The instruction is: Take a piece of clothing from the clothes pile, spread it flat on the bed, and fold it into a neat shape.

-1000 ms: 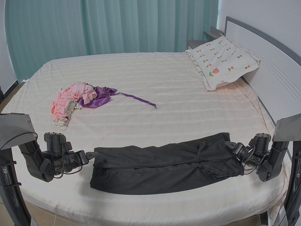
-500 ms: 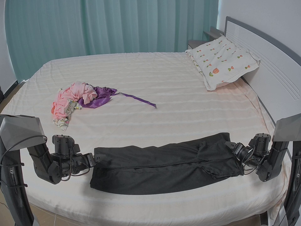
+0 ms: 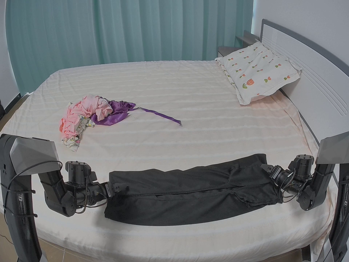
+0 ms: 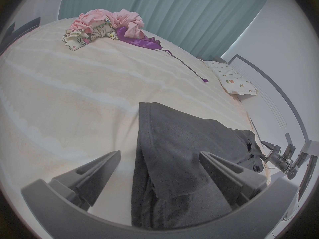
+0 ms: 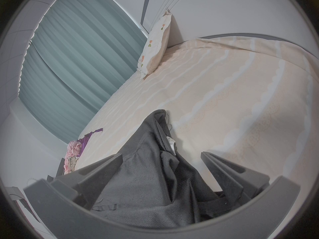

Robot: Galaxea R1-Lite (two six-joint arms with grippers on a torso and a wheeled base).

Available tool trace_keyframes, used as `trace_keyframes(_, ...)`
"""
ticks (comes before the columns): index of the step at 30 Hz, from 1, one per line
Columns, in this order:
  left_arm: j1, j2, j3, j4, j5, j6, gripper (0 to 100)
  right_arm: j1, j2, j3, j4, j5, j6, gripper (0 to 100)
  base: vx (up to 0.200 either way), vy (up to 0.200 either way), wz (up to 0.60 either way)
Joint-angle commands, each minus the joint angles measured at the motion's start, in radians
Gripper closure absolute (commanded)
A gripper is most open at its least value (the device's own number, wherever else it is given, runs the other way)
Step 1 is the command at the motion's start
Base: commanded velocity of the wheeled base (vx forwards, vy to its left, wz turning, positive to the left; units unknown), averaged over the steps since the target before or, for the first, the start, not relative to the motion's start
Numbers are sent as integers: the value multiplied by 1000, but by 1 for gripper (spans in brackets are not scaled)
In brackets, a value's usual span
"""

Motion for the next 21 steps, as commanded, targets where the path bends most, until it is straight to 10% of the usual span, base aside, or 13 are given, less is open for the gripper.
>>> trace_keyframes(1, -12, 4, 1, 1, -2, -1, 0, 0, 1, 1, 0, 1, 1, 0, 0, 0, 0)
trace_keyframes(21, -58, -77, 37, 3, 5, 25, 0, 0, 0, 2, -2, 1, 1, 0, 0, 0, 0)
